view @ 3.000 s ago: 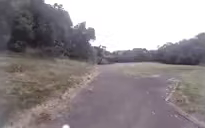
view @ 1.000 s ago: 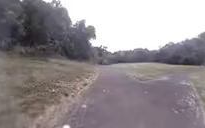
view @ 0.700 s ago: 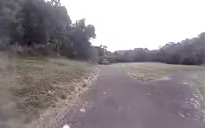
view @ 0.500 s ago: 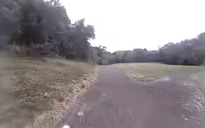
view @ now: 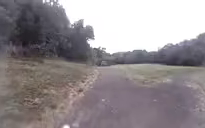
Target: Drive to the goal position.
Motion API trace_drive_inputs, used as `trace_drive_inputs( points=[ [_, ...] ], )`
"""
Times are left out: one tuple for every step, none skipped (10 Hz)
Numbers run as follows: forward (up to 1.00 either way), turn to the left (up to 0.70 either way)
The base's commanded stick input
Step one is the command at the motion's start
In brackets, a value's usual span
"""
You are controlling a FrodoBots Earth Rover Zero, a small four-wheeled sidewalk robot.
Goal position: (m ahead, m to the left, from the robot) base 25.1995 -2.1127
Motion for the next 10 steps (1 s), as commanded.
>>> trace_drive_inputs(
  points=[
    [0.45, 0.0],
    [0.45, 0.0],
    [0.45, 0.0],
    [0.45, 0.0],
    [0.45, 0.0],
    [0.45, 0.0],
    [0.45, 0.0],
    [0.45, 0.0],
    [0.45, 0.0],
    [0.45, 0.0]
  ],
)
